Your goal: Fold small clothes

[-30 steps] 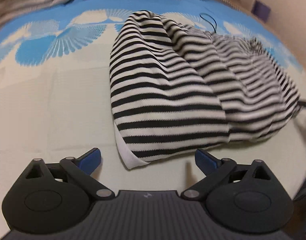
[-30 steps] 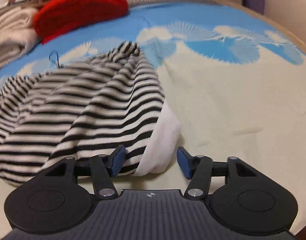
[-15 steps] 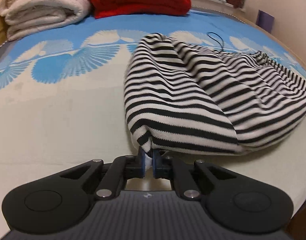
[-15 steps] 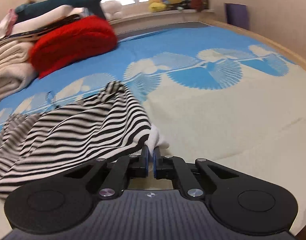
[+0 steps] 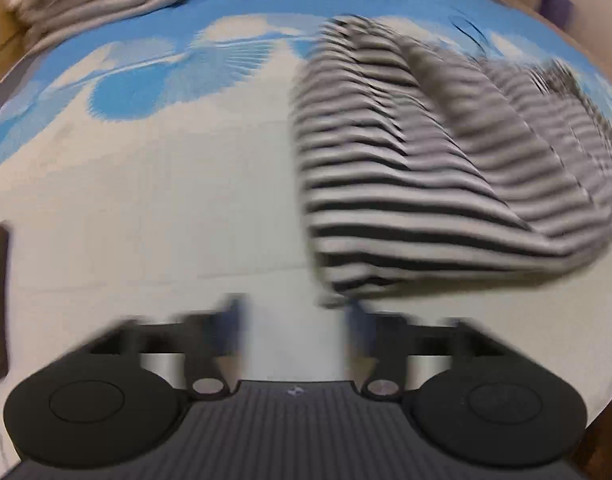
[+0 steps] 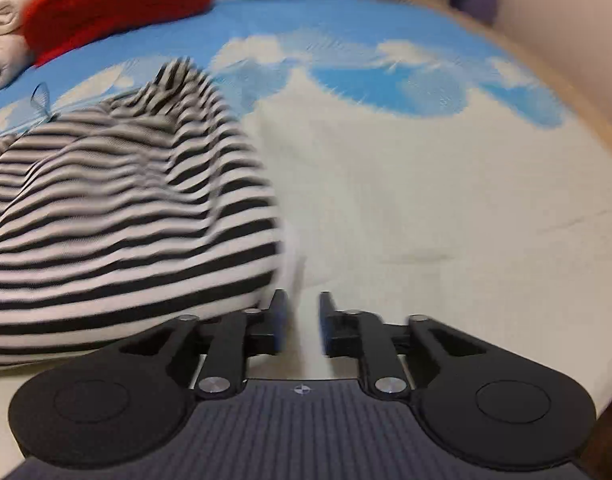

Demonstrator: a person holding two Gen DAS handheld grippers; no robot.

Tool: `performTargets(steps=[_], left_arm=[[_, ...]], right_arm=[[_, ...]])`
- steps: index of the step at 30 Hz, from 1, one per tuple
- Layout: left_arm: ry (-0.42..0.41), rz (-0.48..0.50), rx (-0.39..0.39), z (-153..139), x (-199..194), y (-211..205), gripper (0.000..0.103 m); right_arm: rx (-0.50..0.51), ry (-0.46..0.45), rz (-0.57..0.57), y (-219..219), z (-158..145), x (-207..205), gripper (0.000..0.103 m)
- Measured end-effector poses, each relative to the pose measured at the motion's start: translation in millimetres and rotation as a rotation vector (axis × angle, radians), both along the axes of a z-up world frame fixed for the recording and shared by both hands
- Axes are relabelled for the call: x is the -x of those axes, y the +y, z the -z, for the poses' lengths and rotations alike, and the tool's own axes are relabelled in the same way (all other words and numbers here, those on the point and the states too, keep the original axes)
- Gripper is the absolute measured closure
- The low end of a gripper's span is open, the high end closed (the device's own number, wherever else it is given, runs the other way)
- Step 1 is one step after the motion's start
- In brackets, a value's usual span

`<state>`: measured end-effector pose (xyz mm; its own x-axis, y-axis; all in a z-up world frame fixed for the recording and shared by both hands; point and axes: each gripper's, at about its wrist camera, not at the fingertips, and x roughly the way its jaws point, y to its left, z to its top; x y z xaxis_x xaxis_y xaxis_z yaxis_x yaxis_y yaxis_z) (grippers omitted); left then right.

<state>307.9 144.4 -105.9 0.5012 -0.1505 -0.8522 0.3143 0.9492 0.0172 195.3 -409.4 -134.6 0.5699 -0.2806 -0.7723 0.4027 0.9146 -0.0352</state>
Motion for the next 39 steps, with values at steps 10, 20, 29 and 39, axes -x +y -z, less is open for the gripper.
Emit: performTargets(steps=[10, 20, 29, 39], left_arm=[[-0.176, -0.109, 0.303, -54, -73, -29, 0.015], [-0.108, -0.107, 0.249, -3, -203, -105, 0.015], [-0.122, -0.164, 0.2, 38, -223, -106, 0.0], [-0.158, -0.26, -0.071, -60, -96, -98, 0.0]], right_arm=[[-0.125, -0.367, -0.12, 15, -58, -76, 0.064], [-0.095, -0.181, -0.129, 17, 15, -224, 0.094], [-0.275, -0.218, -0.049, -14, 37, -225, 0.099], [-0.287, -0.3, 0.075, 20, -86, -115, 0.014]])
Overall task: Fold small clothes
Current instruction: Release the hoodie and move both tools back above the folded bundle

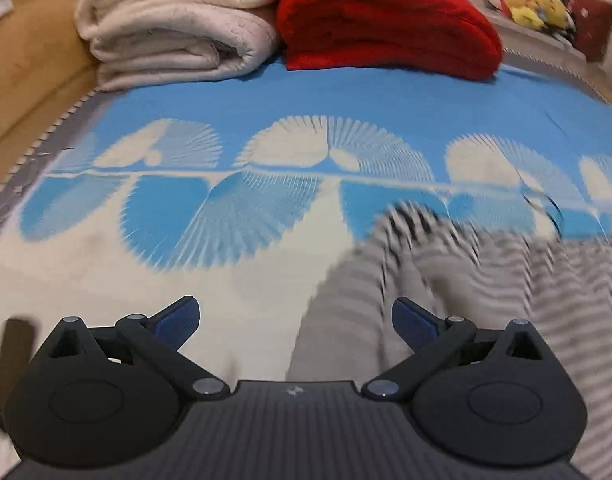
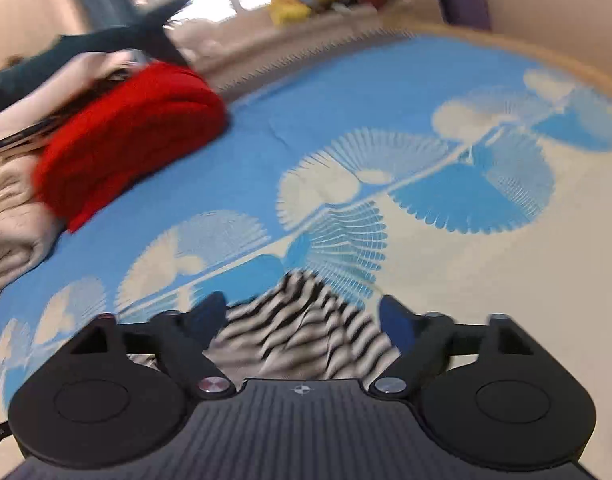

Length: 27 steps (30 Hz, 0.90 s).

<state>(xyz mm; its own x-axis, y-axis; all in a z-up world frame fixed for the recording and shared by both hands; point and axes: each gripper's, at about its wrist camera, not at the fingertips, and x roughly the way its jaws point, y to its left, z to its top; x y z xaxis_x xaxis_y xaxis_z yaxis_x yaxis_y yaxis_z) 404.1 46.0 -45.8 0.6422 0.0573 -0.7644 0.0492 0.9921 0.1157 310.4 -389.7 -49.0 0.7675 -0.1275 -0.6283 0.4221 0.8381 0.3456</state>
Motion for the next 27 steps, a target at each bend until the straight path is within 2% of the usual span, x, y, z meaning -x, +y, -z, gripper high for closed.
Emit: performTargets(steps=[2, 4, 7, 9, 11, 13, 14, 16, 18, 23, 27], left_arm=[[0.011, -0.013, 0.016, -4, 47, 1, 0.0], [0.026, -0.028, 0.07, -1, 94, 4, 0.0], [0.025, -0.058, 0.117, 13, 151, 5, 0.0], [0.01, -0.038, 0.096, 29, 175, 0, 0.0], [-0.017, -0.015, 0.071, 45, 190, -6, 0.0], [-0.022, -0.019, 0.041, 58, 197, -11, 0.0], [-0.013, -0.026, 0.041, 61, 196, -13, 0.0], [-0.047, -0.012, 0.064, 59, 197, -15, 0.0], [-0.072, -0.003, 0.047, 58, 197, -19, 0.0], [-0.033, -0.003, 0.067, 63, 188, -20, 0.0], [-0.047, 0.009, 0.048, 63, 183, -25, 0.0]], right_arm=[[0.006, -0.043, -0.069, 26, -12, 45, 0.012], [0.008, -0.063, -0.12, 53, -12, 87, 0.011], [0.073, -0.082, -0.157, 92, 9, 145, 0.01], [0.157, -0.079, -0.144, 110, 30, 169, 0.01], [0.215, -0.033, -0.154, 119, 48, 177, 0.011], [0.226, 0.01, -0.167, 120, 57, 172, 0.011], [0.218, 0.003, -0.169, 119, 58, 171, 0.011], [0.213, -0.008, -0.155, 117, 61, 169, 0.011], [0.21, -0.005, -0.148, 118, 66, 170, 0.011], [0.213, 0.013, -0.141, 117, 71, 171, 0.012], [0.213, 0.025, -0.139, 116, 75, 168, 0.012]])
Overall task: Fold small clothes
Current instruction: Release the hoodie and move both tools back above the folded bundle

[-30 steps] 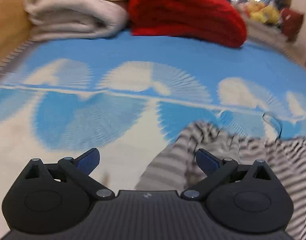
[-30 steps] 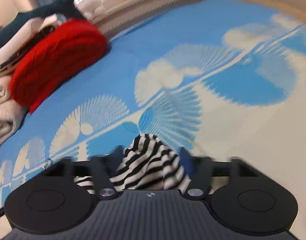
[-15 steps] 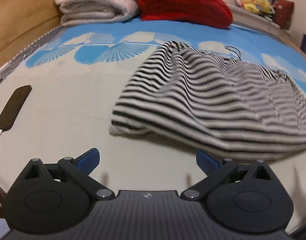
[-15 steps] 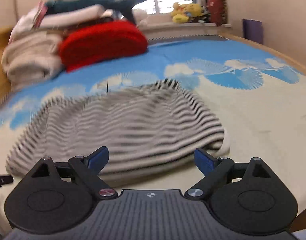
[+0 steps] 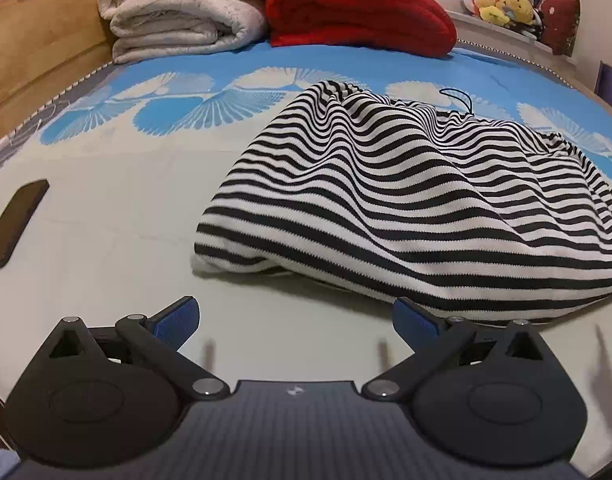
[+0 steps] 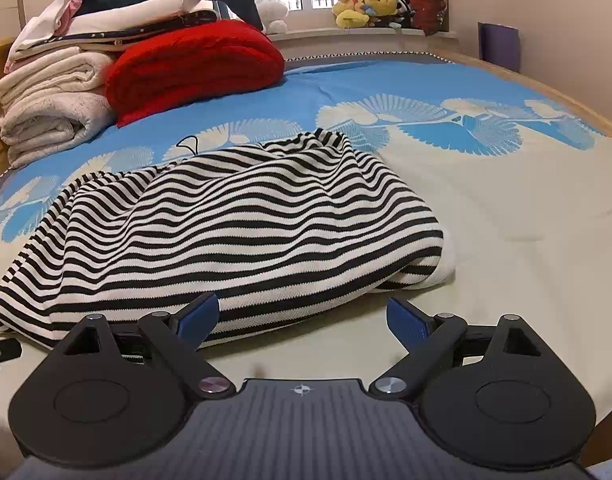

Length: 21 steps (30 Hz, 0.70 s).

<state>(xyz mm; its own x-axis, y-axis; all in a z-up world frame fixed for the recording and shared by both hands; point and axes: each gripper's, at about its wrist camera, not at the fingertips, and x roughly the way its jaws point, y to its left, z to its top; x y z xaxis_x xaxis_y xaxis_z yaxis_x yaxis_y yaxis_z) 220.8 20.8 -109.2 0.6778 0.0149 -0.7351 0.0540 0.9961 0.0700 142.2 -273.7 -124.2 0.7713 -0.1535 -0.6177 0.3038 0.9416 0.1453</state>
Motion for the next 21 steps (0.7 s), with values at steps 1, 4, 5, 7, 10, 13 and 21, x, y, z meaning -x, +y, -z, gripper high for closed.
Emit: performTargets(steps=[1, 4, 5, 7, 10, 13, 21], left_arm=[[0.002, 0.004, -0.006, 0.5, -1.2, -1.4, 0.0], [0.009, 0.013, 0.005, 1.4, -2.3, -2.7, 0.0], [0.01, 0.016, 0.004, 1.3, -2.4, -3.0, 0.0], [0.007, 0.019, 0.0, 1.4, -2.1, -4.0, 0.0], [0.008, 0.022, 0.003, 1.2, -1.5, -3.8, 0.0], [0.007, 0.02, 0.003, 1.1, -1.3, -3.8, 0.0], [0.008, 0.017, 0.002, 1.9, -1.0, -3.8, 0.0]], right_arm=[[-0.001, 0.001, 0.0, 0.0, 0.5, -0.6, 0.012], [-0.002, 0.002, 0.0, 0.6, 0.7, -2.1, 0.012], [-0.004, 0.005, 0.003, 1.0, 1.1, -3.2, 0.012], [-0.01, 0.013, 0.007, 1.1, 2.4, -5.0, 0.012], [-0.016, 0.019, -0.001, 2.0, 3.7, -6.1, 0.012], [-0.006, 0.021, 0.001, 2.9, 4.3, -5.6, 0.012], [-0.016, 0.04, 0.012, 0.0, 6.5, -5.3, 0.012]])
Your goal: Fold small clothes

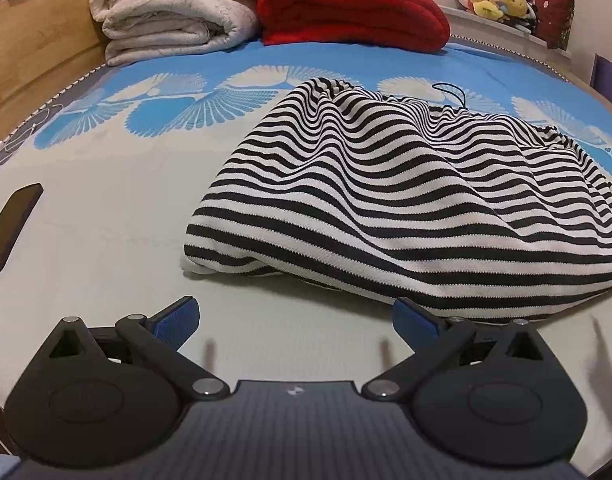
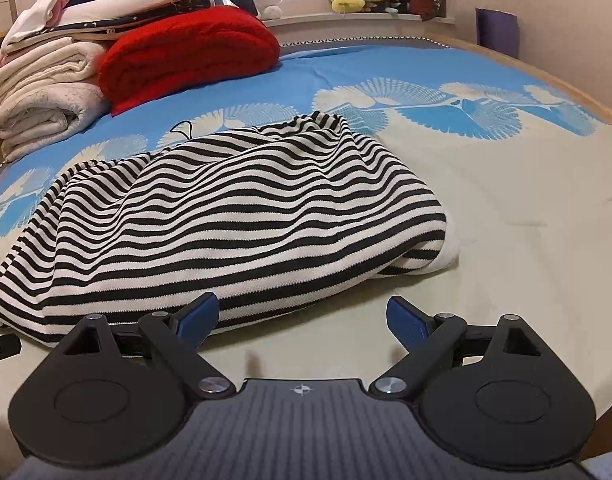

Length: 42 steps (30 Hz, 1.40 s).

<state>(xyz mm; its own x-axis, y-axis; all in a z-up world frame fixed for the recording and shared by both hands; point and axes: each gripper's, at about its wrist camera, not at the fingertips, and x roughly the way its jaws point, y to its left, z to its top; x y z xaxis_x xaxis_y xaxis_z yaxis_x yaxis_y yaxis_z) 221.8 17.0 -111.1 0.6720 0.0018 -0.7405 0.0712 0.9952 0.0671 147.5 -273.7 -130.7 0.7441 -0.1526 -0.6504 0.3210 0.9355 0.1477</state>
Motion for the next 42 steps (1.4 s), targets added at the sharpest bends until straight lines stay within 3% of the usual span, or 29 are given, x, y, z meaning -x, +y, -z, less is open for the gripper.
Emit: performTargets(steps=[16, 19, 25, 31, 37, 38, 39, 40, 42], left_arm=[[0.0, -0.001, 0.019, -1, -1, 2, 0.0], [0.005, -0.015, 0.042, -4, -3, 7, 0.0], [0.014, -0.049, 0.076, -6, -6, 17, 0.0], [0.012, -0.142, 0.117, -11, -14, 32, 0.0], [0.048, -0.245, 0.164, -8, -28, 50, 0.0], [0.057, -0.26, 0.169, -7, -30, 52, 0.0], [0.063, -0.272, 0.17, -6, -32, 53, 0.0], [0.068, -0.286, 0.17, -5, -34, 55, 0.0], [0.072, -0.309, 0.172, -5, -37, 57, 0.0]], right_arm=[[-0.037, 0.023, 0.024, -8, 3, -2, 0.012], [-0.213, -0.026, 0.105, -36, 3, 6, 0.012], [-0.546, -0.107, 0.378, -104, 21, 32, 0.011], [-0.818, -0.148, 0.453, -133, 50, 10, 0.011], [-0.9, -0.216, 0.472, -136, 62, -25, 0.01], [-0.885, -0.227, 0.485, -136, 62, -28, 0.023], [-0.852, -0.218, 0.497, -136, 61, -33, 0.066], [-0.824, -0.183, 0.494, -137, 61, -39, 0.08], [-0.82, -0.164, 0.498, -140, 60, -40, 0.082]])
